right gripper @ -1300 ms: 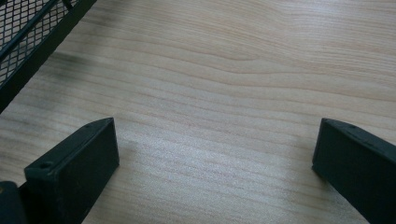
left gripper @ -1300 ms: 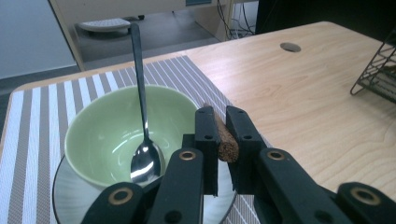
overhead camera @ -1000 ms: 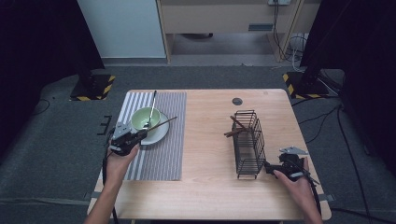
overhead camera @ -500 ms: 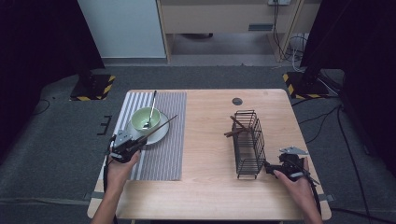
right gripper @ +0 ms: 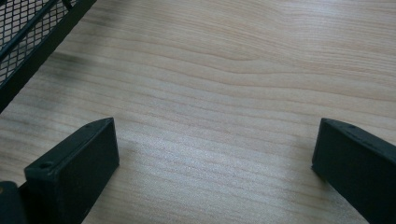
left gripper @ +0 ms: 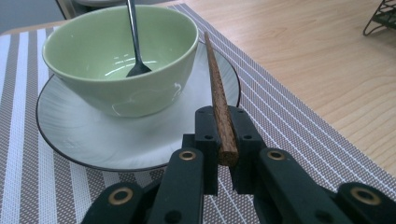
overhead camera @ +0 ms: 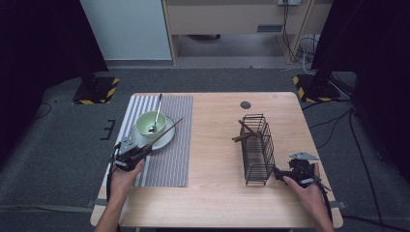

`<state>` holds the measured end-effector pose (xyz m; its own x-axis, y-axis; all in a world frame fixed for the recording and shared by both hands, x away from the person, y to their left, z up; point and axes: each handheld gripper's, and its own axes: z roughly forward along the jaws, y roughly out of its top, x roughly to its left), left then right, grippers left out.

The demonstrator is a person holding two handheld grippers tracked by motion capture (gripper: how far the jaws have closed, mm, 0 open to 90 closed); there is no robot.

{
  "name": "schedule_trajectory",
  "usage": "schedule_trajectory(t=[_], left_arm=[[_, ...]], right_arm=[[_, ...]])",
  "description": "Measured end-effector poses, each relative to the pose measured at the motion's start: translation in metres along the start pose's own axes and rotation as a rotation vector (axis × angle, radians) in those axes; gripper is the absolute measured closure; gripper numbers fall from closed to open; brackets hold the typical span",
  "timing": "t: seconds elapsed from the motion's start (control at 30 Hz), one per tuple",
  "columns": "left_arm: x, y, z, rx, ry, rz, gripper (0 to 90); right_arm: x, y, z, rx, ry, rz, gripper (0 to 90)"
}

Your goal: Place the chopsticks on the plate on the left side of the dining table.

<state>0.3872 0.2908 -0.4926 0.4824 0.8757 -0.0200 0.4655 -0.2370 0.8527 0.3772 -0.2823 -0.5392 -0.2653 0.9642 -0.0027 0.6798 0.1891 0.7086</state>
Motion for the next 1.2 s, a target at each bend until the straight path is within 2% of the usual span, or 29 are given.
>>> schedule_trajectory(t=[0.53,0.67,1.2], left_arm=[[0.007,-0.013,-0.001,0.044,-0.004,-0.003,83.1],[0.008,-0.015,-0.001,0.056,-0.006,0.008,83.1],[0.015,-0.025,0.001,0.094,-0.005,-0.003,83.1]], right_arm=[[0.0,0.0,0.0,0.0,0.0,0.0,0.6],[0.0,0.0,0.0,0.0,0.0,0.0,0.6],[0.0,0.0,0.0,0.0,0.0,0.0,0.6]])
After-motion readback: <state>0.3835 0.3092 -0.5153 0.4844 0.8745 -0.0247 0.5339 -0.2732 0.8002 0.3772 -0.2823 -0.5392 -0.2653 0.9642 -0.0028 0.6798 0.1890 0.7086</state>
